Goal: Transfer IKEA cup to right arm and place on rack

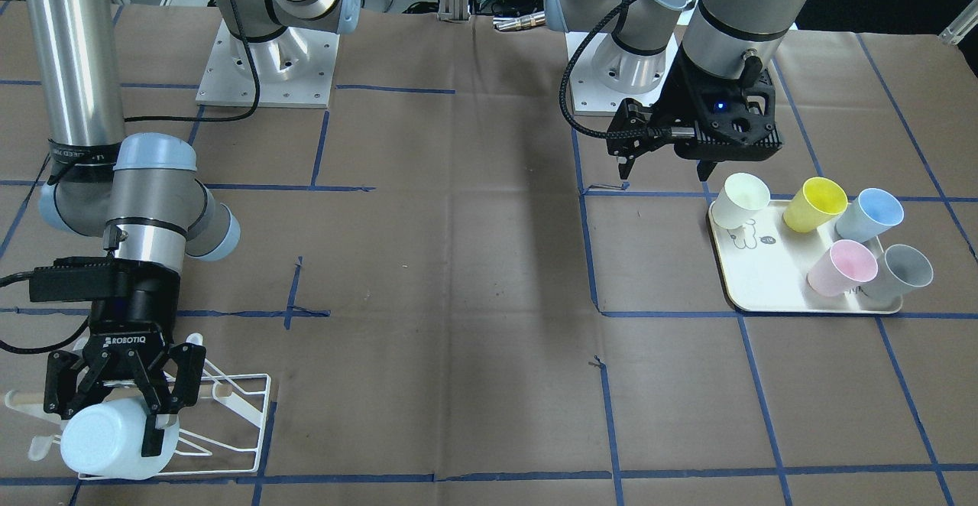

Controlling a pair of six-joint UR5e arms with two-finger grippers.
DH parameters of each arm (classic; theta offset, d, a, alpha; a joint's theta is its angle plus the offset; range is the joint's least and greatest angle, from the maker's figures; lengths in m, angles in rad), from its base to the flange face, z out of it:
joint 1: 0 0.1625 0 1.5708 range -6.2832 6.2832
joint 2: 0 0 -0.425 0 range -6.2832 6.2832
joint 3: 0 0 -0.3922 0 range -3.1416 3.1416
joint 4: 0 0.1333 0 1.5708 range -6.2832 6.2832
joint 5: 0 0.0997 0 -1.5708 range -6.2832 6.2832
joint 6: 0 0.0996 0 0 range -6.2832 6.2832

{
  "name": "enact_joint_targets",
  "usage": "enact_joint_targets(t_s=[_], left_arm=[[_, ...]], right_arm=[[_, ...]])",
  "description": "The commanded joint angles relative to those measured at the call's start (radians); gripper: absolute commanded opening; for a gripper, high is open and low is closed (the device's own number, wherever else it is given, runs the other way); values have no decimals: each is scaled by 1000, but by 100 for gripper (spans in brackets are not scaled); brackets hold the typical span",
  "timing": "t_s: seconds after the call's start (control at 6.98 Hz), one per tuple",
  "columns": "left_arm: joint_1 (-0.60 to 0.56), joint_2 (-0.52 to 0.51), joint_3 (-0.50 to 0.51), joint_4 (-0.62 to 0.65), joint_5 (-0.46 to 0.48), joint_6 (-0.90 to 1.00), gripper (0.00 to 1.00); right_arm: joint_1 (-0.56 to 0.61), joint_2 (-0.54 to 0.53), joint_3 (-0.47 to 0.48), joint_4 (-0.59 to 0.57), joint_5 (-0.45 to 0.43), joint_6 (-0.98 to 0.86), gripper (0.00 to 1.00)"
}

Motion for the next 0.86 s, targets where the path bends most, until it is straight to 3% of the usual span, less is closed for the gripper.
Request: enact_joint_targets(t_s=[0.0,0.43,0.72], left_arm=[[65,18,-43,3,-3,61,99],[306,95,-190,-1,5,310,99],[485,203,-345,11,3,479,99]], right_arm=[[-1,27,7,-9,0,-7,40],[-1,42,8,-9,6,-7,40],[-1,52,10,-9,9,-7,41]])
